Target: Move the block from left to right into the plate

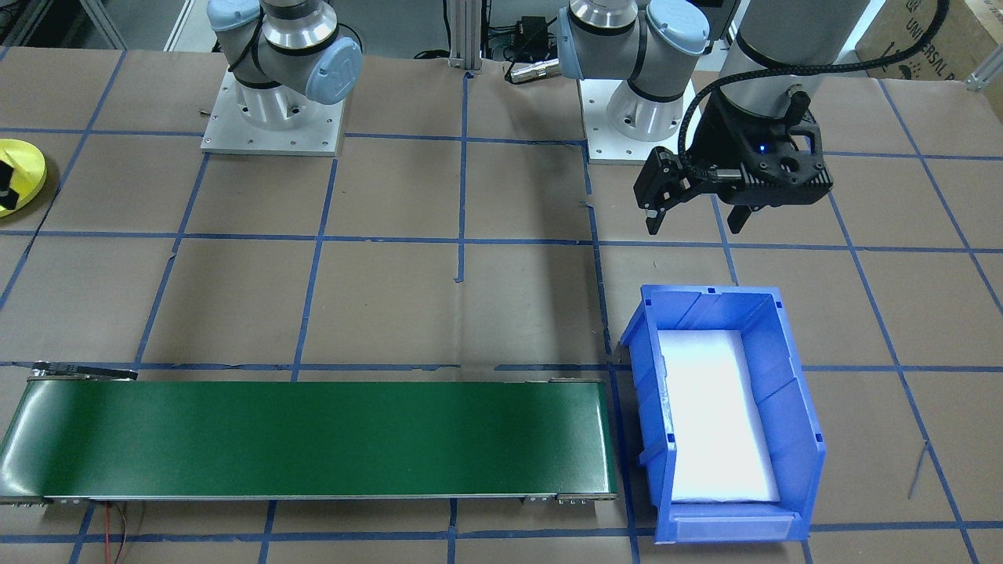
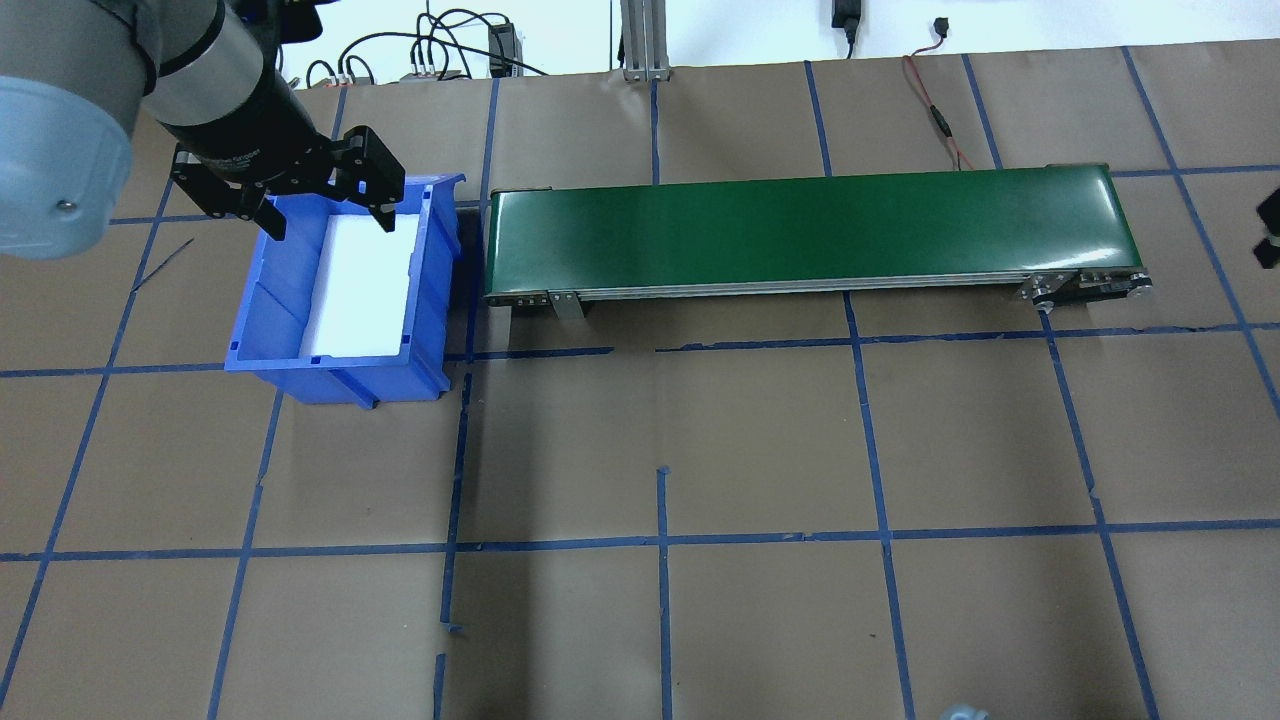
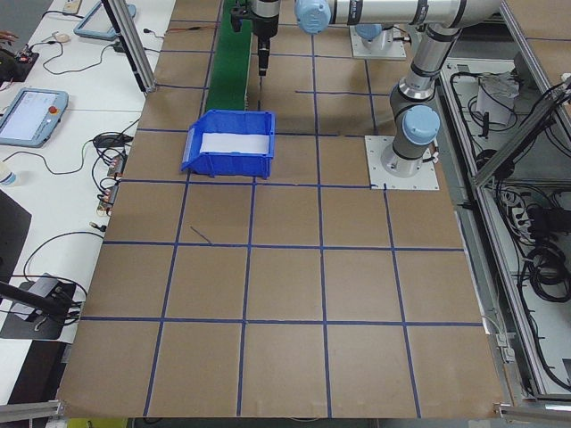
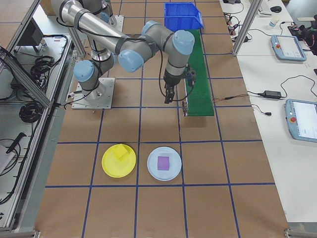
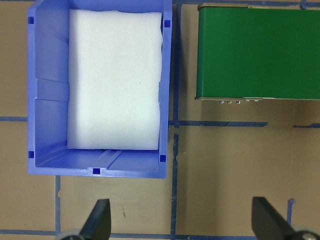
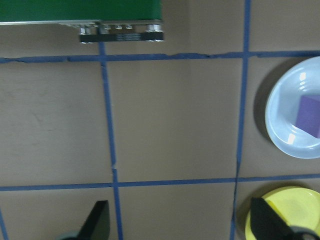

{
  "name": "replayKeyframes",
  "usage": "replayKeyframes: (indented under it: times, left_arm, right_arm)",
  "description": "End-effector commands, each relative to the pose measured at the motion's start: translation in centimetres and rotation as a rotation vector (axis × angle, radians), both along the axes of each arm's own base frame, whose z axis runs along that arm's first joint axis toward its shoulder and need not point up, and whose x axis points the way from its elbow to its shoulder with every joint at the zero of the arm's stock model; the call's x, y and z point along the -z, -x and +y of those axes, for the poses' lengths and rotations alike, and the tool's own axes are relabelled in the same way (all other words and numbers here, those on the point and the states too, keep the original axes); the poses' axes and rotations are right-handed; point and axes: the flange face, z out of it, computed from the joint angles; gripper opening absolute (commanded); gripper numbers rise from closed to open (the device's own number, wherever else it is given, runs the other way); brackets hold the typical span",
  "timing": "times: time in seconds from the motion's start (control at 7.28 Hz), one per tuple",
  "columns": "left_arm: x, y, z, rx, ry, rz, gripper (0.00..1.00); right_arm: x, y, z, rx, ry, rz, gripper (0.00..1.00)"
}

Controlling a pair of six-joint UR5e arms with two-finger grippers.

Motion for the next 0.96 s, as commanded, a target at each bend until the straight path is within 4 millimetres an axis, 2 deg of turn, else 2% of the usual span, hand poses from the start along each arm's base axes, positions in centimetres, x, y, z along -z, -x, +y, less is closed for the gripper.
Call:
replayKeyframes:
  times: [0.0,0.14,0.27,0.41,0.55,0.69,0.82]
  left_arm:
    - [-0.1,0.1,0.0,0.001,0.001,0.0,1.0]
    - [-0.1,0.0,0.0,0.0,0.001,0.0,1.0]
    - [-0.1,-0.1,0.0,-0.002,0.002,0.0,1.0]
    - [-0.1,0.0,0.0,0.0,0.002,0.0,1.0]
    - [-0.1,-0.1,0.0,-0.002,0.001,-0.002,1.0]
    - [-0.1,0.0,0.0,0.0,0.001,-0.002,1.0]
    - [-0.1,-0.1,0.0,-0.002,0.001,-0.002,1.0]
  right_arm:
    - [-1.3,-14.5,0.1,0.05,0.048,-0.02,1.0]
    - [-1.6,-19.5,0.5,0.01,0.063,-0.021,1.0]
    - [-1.7,-22.4,1.0,0.01,0.07,-0.021,1.0]
    - [-2.8,-23.9,0.9,0.043,0.094,-0.066,1.0]
    - [-4.8,-24.0,0.3,0.051,0.112,-0.081,1.0]
    - [-4.9,-24.1,0.0,0.147,0.081,-0.073,1.0]
    - [-4.9,-24.1,0.6,0.163,0.079,-0.075,1.0]
